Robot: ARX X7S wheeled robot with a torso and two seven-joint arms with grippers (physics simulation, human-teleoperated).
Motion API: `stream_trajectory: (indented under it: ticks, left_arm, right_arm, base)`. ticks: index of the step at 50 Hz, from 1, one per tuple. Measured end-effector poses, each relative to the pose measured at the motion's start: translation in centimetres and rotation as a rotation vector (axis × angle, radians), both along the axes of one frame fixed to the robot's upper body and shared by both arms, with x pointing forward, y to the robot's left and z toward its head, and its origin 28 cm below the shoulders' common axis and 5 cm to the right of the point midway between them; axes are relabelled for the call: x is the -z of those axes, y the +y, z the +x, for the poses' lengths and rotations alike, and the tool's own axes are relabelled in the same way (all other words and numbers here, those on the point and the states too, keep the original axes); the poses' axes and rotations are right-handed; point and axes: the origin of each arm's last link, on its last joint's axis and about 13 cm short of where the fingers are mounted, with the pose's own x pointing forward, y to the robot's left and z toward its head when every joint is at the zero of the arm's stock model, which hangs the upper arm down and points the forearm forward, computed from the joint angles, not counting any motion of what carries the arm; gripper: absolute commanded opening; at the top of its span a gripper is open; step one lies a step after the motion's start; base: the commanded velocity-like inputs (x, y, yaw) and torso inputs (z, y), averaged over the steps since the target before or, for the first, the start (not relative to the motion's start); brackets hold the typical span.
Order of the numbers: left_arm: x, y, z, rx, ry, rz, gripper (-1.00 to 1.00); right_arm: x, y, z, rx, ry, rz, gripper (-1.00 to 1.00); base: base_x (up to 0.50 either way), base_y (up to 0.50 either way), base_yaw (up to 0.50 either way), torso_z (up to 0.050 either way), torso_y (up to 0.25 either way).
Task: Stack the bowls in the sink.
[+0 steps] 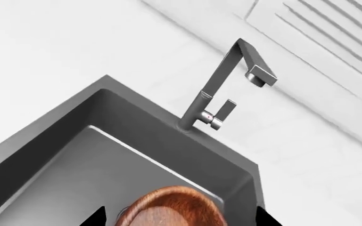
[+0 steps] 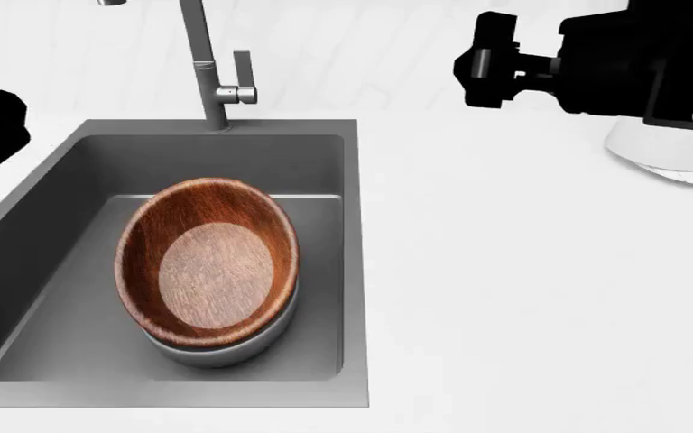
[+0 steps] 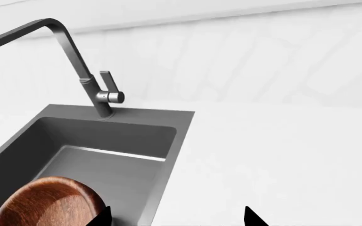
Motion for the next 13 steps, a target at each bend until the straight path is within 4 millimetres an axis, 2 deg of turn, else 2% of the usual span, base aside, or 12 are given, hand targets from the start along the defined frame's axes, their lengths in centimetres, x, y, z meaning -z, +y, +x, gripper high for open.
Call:
stream_trajectory:
  ticks: [13]
  left_arm:
    - [-1.1, -0.3, -1.7, -0.005, -0.114, -0.010, 1.00]
  right_arm:
    - [0.8, -0.2, 0.2, 0.009, 0.015, 0.032, 1.00]
  base:
    - [0.00, 0.00, 0.00, 0.000, 0.000]
